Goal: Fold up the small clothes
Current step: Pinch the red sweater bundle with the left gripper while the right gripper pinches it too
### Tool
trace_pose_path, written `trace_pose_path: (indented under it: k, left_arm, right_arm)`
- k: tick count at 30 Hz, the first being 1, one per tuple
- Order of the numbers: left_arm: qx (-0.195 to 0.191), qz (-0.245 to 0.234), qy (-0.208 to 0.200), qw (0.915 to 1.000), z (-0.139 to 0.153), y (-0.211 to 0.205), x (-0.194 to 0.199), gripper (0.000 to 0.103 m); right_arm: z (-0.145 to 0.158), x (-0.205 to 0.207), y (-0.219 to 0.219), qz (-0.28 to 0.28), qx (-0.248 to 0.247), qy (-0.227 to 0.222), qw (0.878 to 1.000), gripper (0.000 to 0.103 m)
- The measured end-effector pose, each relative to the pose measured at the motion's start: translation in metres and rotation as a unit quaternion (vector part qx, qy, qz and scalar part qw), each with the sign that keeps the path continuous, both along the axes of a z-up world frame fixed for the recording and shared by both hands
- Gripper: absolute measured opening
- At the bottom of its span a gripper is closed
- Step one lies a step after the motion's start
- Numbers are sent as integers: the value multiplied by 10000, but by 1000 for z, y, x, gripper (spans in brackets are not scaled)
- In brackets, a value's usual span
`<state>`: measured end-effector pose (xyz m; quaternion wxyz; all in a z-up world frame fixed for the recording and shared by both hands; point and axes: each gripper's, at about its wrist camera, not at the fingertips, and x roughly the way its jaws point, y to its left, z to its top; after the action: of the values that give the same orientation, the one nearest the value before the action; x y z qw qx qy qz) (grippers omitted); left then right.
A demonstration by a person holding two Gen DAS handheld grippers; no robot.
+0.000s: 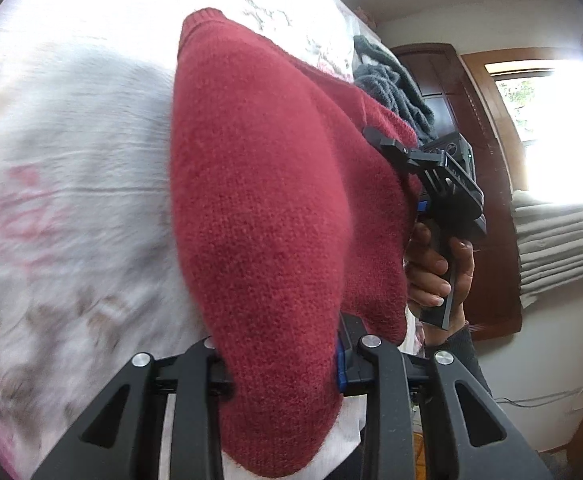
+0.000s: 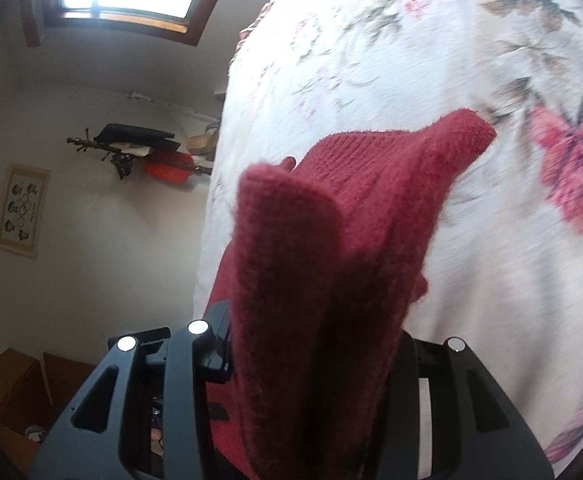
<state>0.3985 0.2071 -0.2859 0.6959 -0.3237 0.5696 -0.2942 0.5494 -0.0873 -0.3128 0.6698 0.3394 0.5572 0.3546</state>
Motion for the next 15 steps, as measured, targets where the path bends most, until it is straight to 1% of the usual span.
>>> trace_pose_path:
  k: [3,8,12,15]
  left_arm:
    - [38,111,-66,9999,13,21,-23,30]
    - [93,295,-138,9994,25,51,-59,30]
    - [96,495,-59,9987,21,72,-91,30]
    - [149,605,9,9981,9,86,-119,30]
  right_arm:
    - [10,-12,22,115,79,-17,9999,39]
    - [20,-39,61,380,188,22,9991,39]
    - [15,-61,92,614,207,135,9978,39]
    - [6,-78,113,800,162,215,9964,39]
